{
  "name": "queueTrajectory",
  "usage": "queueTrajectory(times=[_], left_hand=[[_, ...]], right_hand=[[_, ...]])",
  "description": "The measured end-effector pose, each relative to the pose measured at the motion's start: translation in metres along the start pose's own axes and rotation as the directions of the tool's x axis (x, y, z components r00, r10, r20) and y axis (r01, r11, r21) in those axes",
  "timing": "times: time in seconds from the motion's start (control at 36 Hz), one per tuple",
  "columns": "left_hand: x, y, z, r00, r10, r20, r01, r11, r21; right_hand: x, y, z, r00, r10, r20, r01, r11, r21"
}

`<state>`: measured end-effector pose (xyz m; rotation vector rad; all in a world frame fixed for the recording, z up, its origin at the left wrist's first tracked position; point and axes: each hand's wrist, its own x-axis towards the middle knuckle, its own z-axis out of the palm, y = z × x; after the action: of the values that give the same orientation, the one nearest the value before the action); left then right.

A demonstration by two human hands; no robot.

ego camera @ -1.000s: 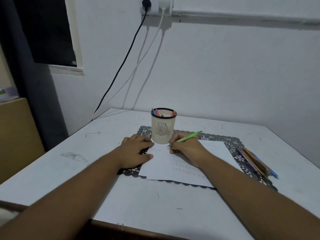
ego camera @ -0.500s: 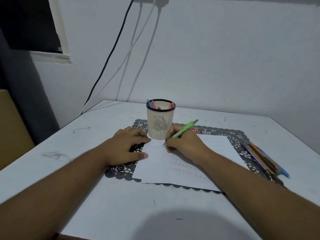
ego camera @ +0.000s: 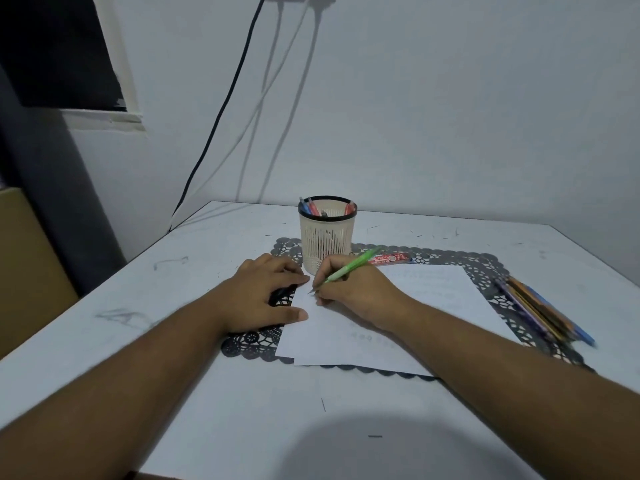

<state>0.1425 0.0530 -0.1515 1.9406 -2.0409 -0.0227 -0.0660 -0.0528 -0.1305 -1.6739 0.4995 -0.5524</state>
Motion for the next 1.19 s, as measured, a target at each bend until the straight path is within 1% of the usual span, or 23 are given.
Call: queueTrajectory(times=[0.11, 0.25, 0.42, 0.61, 0.81, 0.94, 1.03, 1.19], left_hand=[[0.0, 0.0, 0.0, 1.0, -0.007, 0.009, 0.007, 1.0, 0.015], [0.0, 0.001, 0.0, 1.0, 0.003, 0.005, -0.003, 1.0, 0.011], [-0.001, 0.004, -0.001, 1.0, 0.005, 0.002, -0.005, 1.0, 0.002], [-0.001, 0.004, 0.0, 1.0, -0.005, 0.001, 0.005, 1.0, -0.001], [-0.002, 0.005, 0.0, 1.0, -0.007, 0.0, 0.007, 1.0, 0.007], [-0.002, 0.006, 0.0, 1.0, -0.006, -0.004, 0.006, 1.0, 0.004], [-0.002, 0.005, 0.001, 1.0, -0.006, -0.003, 0.006, 1.0, 0.004], [-0.001, 0.005, 0.001, 1.0, -0.004, 0.003, 0.004, 1.0, 0.012]], right_hand=[[0.003, -0.003, 0.0, 1.0, 0.016, -0.001, -0.016, 1.0, 0.027], [0.004, -0.005, 0.011, 0.998, -0.051, -0.037, 0.05, 0.998, -0.026], [0.006, 0.002, 0.011, 0.999, -0.032, -0.032, 0.031, 0.999, -0.039], [0.005, 0.0, 0.012, 1.0, -0.029, -0.002, 0.029, 0.991, -0.133], [0.004, -0.002, 0.011, 0.998, -0.048, -0.032, 0.042, 0.984, -0.173], [0.005, -0.001, 0.011, 1.0, -0.013, -0.007, 0.012, 0.991, -0.132], [0.004, -0.001, 0.012, 1.0, -0.023, 0.004, 0.024, 0.993, -0.115], [0.003, -0.003, 0.013, 0.998, -0.055, -0.02, 0.05, 0.981, -0.189]])
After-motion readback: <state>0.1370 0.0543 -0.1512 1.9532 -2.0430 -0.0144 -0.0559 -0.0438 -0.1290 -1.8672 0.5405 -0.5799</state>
